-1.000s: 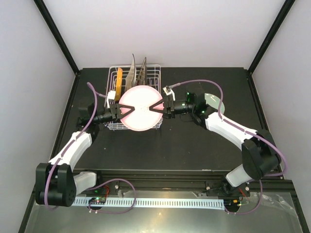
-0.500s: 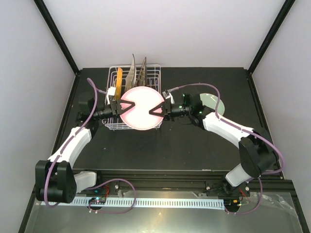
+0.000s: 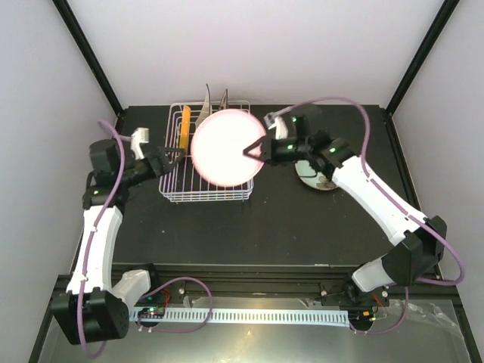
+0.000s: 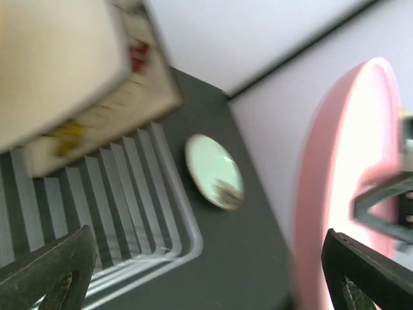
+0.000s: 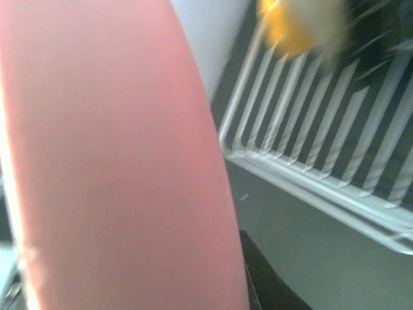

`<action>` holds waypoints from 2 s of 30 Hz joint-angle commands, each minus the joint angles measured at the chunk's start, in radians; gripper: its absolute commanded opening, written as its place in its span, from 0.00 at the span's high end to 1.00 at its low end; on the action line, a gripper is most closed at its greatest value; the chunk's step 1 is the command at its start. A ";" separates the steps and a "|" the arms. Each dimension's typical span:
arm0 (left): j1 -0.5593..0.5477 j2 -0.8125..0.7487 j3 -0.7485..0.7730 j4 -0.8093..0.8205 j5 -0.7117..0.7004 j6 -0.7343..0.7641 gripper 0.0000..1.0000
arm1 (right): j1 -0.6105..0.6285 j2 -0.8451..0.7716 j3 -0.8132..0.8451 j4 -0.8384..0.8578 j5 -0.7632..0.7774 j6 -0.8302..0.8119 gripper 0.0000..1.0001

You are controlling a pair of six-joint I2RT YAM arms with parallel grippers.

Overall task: Load the plates into the dish rack
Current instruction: Pick up the plate at the center of the board, then place the plate at the center of the board.

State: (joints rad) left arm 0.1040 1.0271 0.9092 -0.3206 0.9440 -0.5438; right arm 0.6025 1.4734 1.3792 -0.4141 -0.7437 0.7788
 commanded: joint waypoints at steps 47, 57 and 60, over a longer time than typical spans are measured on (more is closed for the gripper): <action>0.126 -0.014 -0.025 -0.261 -0.446 0.054 0.01 | 0.122 0.795 1.008 -0.523 1.322 0.026 0.99; 0.126 -0.034 -0.055 -0.248 -0.433 0.056 0.01 | 0.124 0.903 1.086 -0.447 1.364 -0.041 0.99; 0.126 -0.038 -0.060 -0.248 -0.436 0.060 0.01 | 0.127 0.923 1.082 -0.425 1.379 -0.055 0.99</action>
State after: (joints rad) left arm 0.2287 1.0122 0.8547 -0.5858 0.4950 -0.4828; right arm 0.7197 2.3779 2.4271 -0.9020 0.5632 0.7464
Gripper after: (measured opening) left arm 0.988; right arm 0.155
